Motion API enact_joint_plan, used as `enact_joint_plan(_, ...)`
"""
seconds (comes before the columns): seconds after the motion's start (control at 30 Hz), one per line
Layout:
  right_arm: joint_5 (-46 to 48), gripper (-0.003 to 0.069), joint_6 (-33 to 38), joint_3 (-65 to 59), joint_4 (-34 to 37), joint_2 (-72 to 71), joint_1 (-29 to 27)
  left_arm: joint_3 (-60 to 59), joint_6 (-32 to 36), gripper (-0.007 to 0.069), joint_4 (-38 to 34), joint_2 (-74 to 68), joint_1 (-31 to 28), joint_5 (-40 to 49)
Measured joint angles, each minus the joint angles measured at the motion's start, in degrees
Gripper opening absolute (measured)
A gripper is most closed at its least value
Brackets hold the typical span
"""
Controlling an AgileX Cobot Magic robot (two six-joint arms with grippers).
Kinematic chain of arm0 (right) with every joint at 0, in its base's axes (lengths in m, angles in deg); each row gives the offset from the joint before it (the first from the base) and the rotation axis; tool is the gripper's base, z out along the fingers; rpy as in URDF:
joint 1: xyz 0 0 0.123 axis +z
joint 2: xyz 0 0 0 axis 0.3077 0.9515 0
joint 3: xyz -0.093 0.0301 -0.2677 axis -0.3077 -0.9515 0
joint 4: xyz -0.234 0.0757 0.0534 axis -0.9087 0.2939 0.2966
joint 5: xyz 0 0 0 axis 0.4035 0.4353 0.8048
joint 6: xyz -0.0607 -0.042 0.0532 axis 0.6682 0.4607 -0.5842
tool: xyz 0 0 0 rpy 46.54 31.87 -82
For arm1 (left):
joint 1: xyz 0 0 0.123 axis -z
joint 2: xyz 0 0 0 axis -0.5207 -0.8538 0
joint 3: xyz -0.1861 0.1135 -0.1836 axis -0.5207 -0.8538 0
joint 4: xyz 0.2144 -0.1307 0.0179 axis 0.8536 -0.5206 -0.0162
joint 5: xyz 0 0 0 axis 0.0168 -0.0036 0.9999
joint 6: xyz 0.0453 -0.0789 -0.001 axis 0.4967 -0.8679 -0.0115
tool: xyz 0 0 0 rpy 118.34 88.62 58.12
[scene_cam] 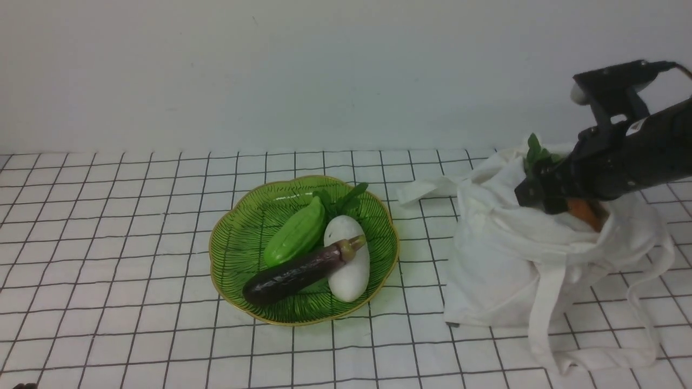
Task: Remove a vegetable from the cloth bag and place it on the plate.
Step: Use the right arm to grab an eggplant from the bag
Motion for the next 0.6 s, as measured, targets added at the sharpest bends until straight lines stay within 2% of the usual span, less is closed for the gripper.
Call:
enact_joint_plan(0.23,0.0,0.0589,-4.0,0.0,-5.7,1.2,0.0,0.0,0.0,-0.0008,0.0,0.0,0.0,0.0)
enact_joint_plan(0.3,0.1,0.0564,-6.0,0.0,-6.2,1.8,0.0,0.0,0.0,-0.0008,0.0,0.0,0.0,0.0)
enact_joint_plan(0.4,0.2,0.048,-8.5,0.0,-6.2,1.9,0.0,0.0,0.0,-0.0008,0.0,0.0,0.0,0.0)
enact_joint_plan(0.6,1.7,0.0482,-9.4,0.0,-5.9,-2.6,0.0,0.0,0.0,-0.0008,0.0,0.0,0.0,0.0)
